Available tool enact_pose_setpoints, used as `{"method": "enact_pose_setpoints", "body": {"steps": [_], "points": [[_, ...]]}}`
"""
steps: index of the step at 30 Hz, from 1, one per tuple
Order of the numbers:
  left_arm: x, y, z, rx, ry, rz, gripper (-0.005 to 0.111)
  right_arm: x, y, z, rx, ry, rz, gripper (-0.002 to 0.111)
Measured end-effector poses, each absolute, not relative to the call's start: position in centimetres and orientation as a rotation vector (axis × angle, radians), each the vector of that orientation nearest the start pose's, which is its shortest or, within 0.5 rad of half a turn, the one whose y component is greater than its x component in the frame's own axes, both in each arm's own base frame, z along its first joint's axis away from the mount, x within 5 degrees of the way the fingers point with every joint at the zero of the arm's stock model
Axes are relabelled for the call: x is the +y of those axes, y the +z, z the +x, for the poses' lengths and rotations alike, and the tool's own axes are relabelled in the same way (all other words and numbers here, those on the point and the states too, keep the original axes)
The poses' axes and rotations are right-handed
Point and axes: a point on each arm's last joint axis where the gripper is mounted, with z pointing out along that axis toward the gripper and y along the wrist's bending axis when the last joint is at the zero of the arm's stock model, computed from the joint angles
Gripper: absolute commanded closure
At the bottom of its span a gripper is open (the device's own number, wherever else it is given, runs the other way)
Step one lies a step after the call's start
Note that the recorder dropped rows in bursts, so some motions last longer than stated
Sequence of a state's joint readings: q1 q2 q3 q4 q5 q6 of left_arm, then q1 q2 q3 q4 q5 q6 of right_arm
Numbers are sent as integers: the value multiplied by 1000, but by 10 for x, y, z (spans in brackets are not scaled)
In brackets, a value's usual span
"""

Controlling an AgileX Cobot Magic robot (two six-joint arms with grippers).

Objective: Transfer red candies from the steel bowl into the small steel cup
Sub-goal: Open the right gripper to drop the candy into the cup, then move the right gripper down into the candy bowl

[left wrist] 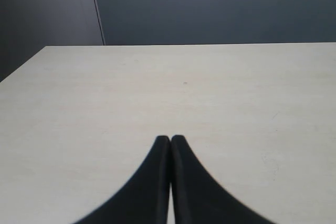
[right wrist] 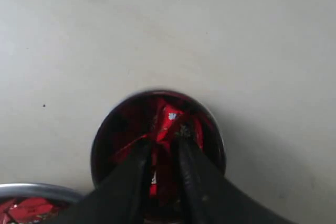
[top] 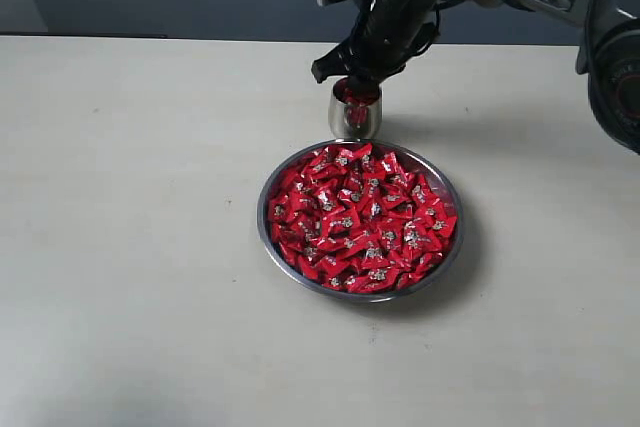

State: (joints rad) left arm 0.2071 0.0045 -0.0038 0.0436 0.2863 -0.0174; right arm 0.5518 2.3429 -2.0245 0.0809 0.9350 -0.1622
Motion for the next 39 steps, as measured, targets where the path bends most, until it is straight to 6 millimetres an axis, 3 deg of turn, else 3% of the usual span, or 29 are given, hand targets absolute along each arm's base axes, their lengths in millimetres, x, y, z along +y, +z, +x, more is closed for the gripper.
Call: {"method": "enact_pose_setpoints", "body": {"steps": [10,16,23,26,29,36,39], "points": [[12,188,53,1765,178,-171,106,272,178,431,2595,210,-917,77],[12,188,53,1765,178,-171,106,274,205,434,2531,226,-899,77],[12,188,53,1765,178,-171,106,275,219,435,2519,229,-903,77],[12,188,53,1765,178,-171,106,274,224,434,2531,228,-907,85],[12,188,53,1765,178,-171,106,272,234,430,2539,233,-893,109],[12,188,53,1765,178,-171,106,266,276,419,2479,267,-861,108],[12,188,53,1765,178,-171,106,264,276,413,2478,291,-846,108]]}}
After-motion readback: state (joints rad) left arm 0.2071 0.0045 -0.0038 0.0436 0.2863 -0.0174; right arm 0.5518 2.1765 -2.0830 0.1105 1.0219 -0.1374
